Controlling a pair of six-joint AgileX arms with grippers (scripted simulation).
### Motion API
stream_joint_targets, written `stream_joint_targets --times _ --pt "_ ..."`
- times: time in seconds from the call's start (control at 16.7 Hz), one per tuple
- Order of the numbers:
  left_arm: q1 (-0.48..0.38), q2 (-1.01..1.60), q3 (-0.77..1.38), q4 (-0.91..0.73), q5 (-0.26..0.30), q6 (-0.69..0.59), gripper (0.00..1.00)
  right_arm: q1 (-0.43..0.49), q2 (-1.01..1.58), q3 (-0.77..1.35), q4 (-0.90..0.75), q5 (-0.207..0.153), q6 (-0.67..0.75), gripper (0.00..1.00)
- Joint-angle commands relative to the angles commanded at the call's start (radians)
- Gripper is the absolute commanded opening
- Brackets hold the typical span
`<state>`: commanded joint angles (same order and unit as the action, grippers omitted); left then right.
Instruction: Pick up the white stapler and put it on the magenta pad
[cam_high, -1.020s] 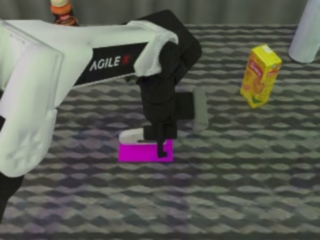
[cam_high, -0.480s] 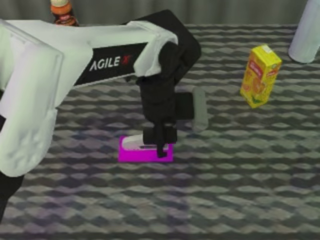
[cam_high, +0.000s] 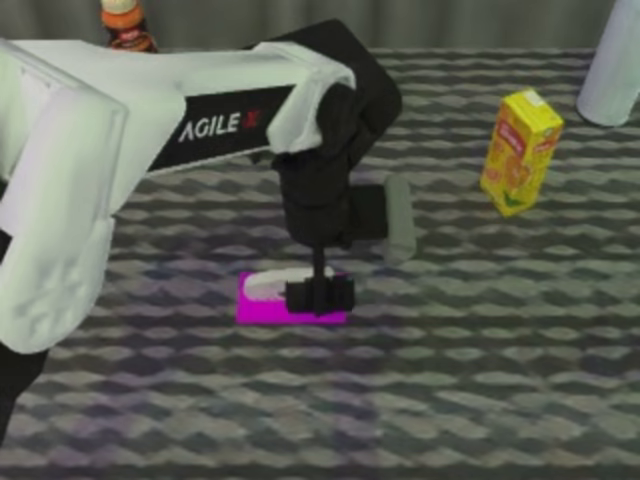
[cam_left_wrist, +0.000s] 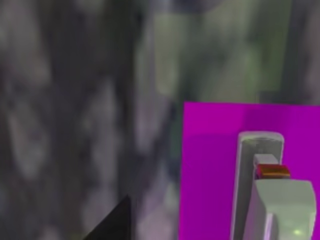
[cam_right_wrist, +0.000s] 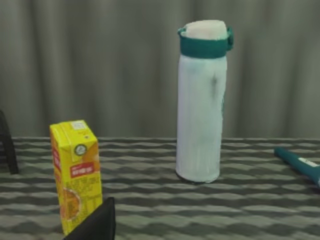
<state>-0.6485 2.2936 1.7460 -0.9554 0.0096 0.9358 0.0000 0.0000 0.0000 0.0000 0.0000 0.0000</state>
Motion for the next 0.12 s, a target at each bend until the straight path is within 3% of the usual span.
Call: stream_joint_targets --times 0.12 --pt "0.0 0.0 0.0 0.0 0.0 0.0 1.0 0.0 0.0 0.0 0.0 0.0 0.0 1.0"
